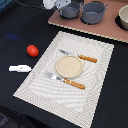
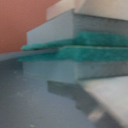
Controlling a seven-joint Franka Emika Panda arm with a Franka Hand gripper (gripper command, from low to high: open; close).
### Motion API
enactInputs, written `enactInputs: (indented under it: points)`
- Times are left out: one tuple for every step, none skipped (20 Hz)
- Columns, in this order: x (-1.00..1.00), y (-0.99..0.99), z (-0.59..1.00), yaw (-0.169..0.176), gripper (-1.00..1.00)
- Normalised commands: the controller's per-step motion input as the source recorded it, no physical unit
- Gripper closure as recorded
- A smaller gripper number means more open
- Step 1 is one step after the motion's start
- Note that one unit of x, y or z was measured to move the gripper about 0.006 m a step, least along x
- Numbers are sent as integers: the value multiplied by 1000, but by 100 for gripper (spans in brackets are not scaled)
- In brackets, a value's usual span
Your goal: Place the pan onto the stove and place the fish and sausage into the pan.
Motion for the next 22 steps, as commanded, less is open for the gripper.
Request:
enactInputs:
  points:
    - [-120, 271, -203, 32, 100]
    - [-74, 266, -203, 31, 100]
    - [-29, 277, -209, 31, 100]
    - [-3, 294, -191, 32, 100]
    - [-11, 266, -189, 30, 100]
    - [-11, 234, -140, 28, 100]
    - [-17, 163, 0, 20, 100]
    - [0, 74, 94, 0, 100]
    - [0, 31, 354, 0, -100]
    - [0, 0, 560, 0, -100]
    - [0, 31, 631, -2, -100]
    - [0, 0, 640, -7, -100]
    - [0, 0, 617, -11, -100]
    - [0, 0, 560, -10, -100]
    - [0, 0, 503, -7, -100]
    - [0, 0, 463, -5, -100]
    - [0, 0, 411, -9, -100]
    - [0, 0, 526, -5, -100]
    - [0, -46, 769, -5, -100]
    - [-57, -126, 937, -11, -100]
    - [-71, -211, 963, -12, -100]
    - [-60, -300, 971, -10, -100]
